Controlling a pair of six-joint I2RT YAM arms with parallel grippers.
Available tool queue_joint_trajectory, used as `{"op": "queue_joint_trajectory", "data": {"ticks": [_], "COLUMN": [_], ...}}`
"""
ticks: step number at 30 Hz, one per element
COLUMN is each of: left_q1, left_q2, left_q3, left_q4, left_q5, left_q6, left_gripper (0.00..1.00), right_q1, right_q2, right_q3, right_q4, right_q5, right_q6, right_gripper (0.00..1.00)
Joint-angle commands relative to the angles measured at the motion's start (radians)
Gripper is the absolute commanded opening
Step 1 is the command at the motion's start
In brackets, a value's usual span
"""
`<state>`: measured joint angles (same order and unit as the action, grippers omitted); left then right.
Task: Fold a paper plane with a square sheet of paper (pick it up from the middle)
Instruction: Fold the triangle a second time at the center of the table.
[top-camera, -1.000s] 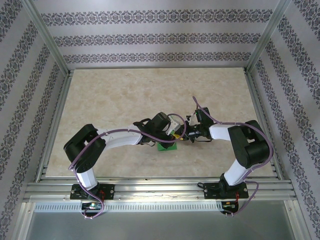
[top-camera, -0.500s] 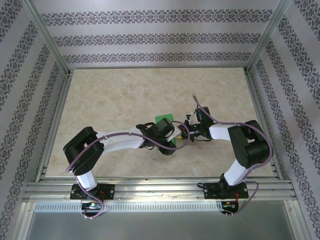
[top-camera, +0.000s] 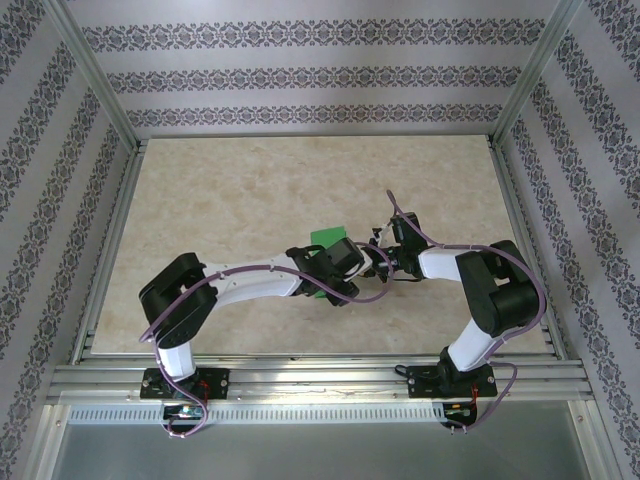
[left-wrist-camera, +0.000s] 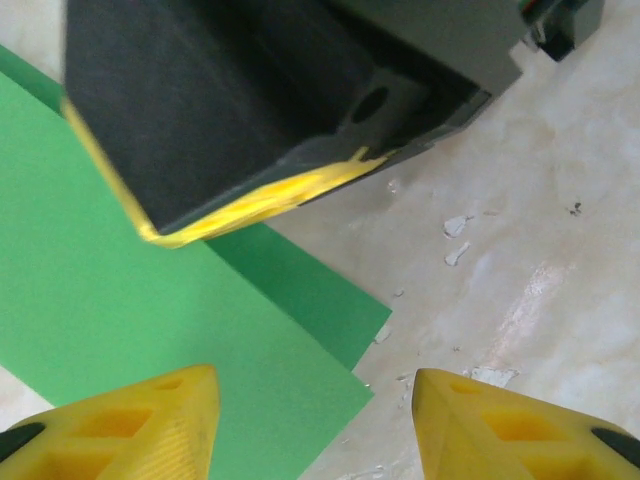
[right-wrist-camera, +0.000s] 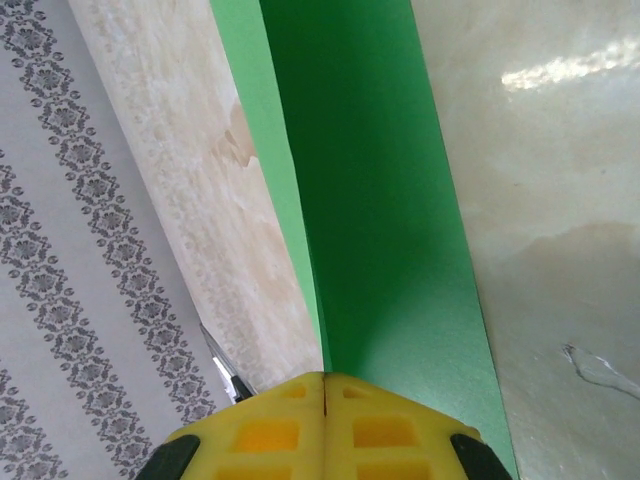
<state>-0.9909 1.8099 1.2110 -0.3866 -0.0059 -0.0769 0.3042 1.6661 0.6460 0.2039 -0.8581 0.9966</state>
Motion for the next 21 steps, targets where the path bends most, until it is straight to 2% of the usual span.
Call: {"op": "queue_joint_trajectory", "data": {"ticks": [1, 4, 7, 21], "left_q1": [-0.022, -0.026, -0.026, -0.026], "left_q2": [0.03, 0.038, 0.036, 0.019], "left_q3": [0.031, 0.034, 0.033, 0.025], "left_q4": [-0.055, -0.057, -0.055, -0.052], "left_q5": [-0.034, -0.069, -0.095, -0.111], "left_q6": [0.028, 0.023, 0.023, 0.044], "left_gripper": [0.55, 0.52, 0.44, 0.15], "right_q1": [0.012, 0.012, 0.012, 0.011], "right_q2": [0.004, 0.003, 0.003, 0.004], "right_q3": [0.0, 0.0, 0.0, -0.002], "right_q4": [0.025, 0.028, 0.025, 0.021], "right_q5": [-0.018, -0.021, -0.02, -0.015], "right_q6": [0.007, 0.01, 0.009, 0.004], "right_gripper": [0.01, 0.01, 0.01, 0.01]}}
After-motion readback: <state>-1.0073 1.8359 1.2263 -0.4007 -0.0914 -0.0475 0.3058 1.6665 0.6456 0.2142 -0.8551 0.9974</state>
